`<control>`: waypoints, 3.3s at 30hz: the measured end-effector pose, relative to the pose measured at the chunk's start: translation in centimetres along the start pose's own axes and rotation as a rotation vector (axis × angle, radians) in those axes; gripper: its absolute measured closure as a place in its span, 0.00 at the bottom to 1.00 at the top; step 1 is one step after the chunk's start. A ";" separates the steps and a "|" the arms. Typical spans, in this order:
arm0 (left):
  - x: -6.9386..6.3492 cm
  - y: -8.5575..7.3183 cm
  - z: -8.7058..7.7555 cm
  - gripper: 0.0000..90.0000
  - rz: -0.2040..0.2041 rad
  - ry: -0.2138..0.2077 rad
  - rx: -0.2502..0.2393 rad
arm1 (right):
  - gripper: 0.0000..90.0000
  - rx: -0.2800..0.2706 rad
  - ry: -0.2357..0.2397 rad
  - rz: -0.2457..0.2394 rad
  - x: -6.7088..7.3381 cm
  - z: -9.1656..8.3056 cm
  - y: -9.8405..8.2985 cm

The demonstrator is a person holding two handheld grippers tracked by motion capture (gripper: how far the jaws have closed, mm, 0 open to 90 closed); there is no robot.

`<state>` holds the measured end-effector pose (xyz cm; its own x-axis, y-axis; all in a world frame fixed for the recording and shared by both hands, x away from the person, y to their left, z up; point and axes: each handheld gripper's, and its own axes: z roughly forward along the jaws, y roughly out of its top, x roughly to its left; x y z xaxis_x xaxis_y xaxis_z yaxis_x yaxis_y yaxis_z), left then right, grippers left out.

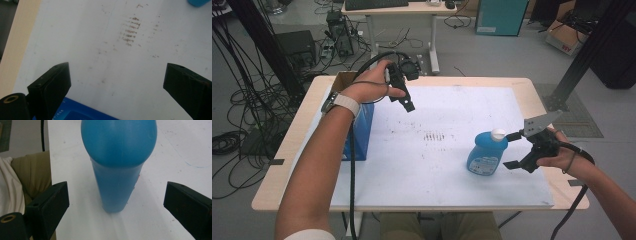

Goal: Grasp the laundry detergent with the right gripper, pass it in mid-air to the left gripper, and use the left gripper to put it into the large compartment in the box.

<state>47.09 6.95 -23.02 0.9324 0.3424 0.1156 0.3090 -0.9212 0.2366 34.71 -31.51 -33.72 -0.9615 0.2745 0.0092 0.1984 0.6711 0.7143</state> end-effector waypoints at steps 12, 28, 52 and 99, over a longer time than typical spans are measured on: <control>0.0 -0.1 0.0 0.09 -0.013 -0.004 -0.005 | 0.07 -0.006 -0.004 0.000 0.0 0.1 -0.1; 0.1 -0.1 0.2 0.09 -0.011 -0.005 0.000 | 0.07 -0.005 0.001 0.003 0.0 0.2 -0.1; 0.2 0.0 0.6 0.09 -0.002 -0.011 0.011 | 0.06 -0.061 -0.016 0.005 0.0 1.1 -0.9; 0.1 -0.2 1.1 0.09 -0.020 -0.019 0.016 | 0.10 -0.243 -0.059 0.030 0.4 4.5 -2.3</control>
<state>47.36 6.96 -24.07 0.9293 0.3575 0.0922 0.3306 -0.9169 0.2235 34.68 -29.86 -38.52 -0.9417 0.3366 -0.0032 0.1683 0.4790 0.8615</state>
